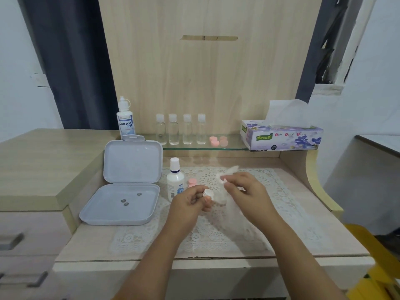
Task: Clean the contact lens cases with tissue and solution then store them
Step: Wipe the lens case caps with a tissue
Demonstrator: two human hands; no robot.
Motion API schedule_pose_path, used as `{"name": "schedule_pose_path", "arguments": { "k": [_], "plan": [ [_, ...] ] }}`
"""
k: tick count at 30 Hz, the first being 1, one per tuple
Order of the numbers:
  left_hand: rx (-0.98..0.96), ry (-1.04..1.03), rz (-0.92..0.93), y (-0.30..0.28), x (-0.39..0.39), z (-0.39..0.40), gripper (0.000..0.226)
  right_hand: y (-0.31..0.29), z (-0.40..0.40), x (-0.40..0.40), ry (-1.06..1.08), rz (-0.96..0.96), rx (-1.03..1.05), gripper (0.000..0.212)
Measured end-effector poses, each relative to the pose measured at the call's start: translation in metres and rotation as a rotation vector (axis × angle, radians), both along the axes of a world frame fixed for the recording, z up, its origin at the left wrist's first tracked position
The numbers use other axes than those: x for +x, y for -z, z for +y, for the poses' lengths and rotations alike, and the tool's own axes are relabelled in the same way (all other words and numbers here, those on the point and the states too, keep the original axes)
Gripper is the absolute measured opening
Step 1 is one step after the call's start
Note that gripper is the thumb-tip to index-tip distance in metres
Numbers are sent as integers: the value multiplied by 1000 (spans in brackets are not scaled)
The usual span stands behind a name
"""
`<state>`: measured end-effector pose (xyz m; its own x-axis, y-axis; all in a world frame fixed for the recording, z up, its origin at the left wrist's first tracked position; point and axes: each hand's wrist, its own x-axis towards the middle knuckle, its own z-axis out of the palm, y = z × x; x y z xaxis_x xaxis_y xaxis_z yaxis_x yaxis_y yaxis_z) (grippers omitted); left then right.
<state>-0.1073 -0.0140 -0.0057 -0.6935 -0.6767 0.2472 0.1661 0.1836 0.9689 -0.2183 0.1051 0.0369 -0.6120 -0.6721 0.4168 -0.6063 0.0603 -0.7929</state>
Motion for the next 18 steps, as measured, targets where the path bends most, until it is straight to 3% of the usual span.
{"name": "schedule_pose_path", "arguments": {
  "k": [10, 14, 18],
  "plan": [
    [121, -16, 44, -6, 3, 3, 23, -5, -23, 12, -97, 366, 326, 18],
    [122, -31, 45, -5, 3, 2, 19, -11, -27, 19, -92, 345, 430, 23],
    [123, -37, 41, -6, 3, 3, 36, -11, -30, 18, -62, 307, 412, 19]
  ]
}}
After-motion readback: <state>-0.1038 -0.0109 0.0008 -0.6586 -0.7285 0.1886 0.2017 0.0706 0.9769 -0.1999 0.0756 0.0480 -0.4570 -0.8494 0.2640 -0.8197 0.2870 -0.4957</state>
